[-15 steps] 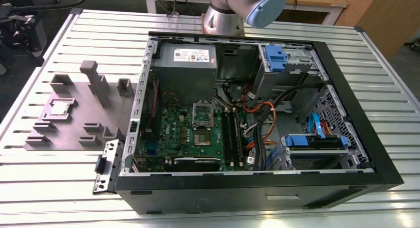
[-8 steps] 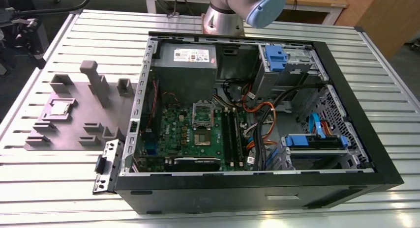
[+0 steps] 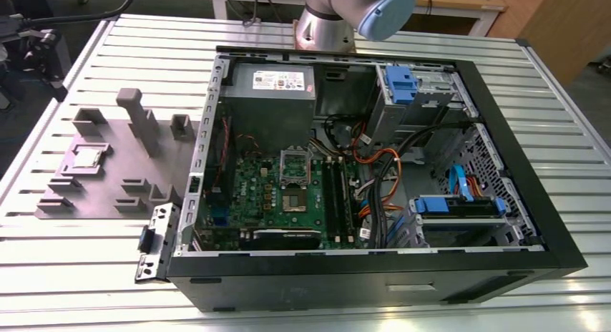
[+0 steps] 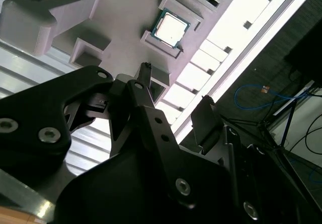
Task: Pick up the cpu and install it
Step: 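Pick up the cpu and move it towards the insertion slot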
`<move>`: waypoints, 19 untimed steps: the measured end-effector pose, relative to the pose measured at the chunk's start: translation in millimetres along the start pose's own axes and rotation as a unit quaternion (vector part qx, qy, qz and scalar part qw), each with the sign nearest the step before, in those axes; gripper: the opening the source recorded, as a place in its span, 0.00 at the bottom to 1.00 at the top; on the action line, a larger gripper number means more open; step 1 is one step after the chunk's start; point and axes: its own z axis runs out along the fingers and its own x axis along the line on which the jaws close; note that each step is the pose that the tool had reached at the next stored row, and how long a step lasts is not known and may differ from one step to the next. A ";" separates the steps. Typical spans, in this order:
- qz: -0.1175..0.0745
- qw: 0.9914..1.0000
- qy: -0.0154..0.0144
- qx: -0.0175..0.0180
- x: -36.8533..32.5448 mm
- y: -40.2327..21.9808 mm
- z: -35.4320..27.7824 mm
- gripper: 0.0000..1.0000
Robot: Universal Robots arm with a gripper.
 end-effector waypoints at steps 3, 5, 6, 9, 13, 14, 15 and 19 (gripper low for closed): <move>0.000 1.000 0.000 0.000 0.0 -0.5 1.8 0.59; 0.000 1.000 0.000 0.000 0.0 -0.8 2.8 0.59; 0.000 1.000 0.000 0.000 0.0 -0.8 3.2 0.59; 0.000 1.000 0.000 0.000 0.0 -1.0 4.9 0.59; 0.000 1.000 0.000 0.000 0.0 -1.1 6.8 0.59; 0.000 1.000 0.000 0.000 0.0 -1.2 7.0 0.59; 0.000 1.000 0.000 0.000 0.0 -1.2 7.5 0.59; 0.000 1.000 0.000 0.000 0.0 -1.3 8.9 0.59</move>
